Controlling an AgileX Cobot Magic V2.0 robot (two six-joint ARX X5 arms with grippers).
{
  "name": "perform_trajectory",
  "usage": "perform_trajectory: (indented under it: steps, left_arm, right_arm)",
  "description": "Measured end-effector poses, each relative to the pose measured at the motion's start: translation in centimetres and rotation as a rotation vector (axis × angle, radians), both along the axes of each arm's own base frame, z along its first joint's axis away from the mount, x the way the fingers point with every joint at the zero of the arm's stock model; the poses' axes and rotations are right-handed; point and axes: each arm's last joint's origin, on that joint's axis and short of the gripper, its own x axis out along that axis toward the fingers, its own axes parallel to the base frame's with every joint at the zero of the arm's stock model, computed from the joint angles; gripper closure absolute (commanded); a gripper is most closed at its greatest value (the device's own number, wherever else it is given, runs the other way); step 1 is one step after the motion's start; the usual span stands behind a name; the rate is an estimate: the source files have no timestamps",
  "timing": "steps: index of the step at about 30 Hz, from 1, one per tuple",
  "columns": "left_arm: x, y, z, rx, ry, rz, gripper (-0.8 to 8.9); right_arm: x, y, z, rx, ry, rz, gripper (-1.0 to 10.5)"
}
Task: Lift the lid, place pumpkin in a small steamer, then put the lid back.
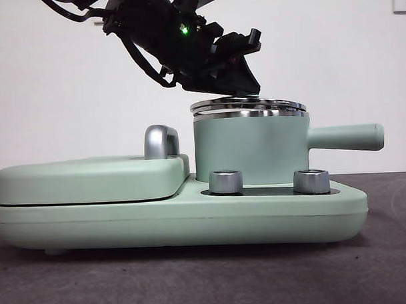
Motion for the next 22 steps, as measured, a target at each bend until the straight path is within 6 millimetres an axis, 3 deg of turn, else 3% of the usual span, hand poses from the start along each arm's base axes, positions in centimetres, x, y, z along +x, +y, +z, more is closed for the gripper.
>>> perform_trajectory:
  steps: [22]
  left_arm:
    - [0.58, -0.26, -0.7, -0.044, 0.026, -0.03, 7.98]
  right_arm:
    - [0.0, 0.0, 0.0, 0.001, 0.001, 0.0, 5.3]
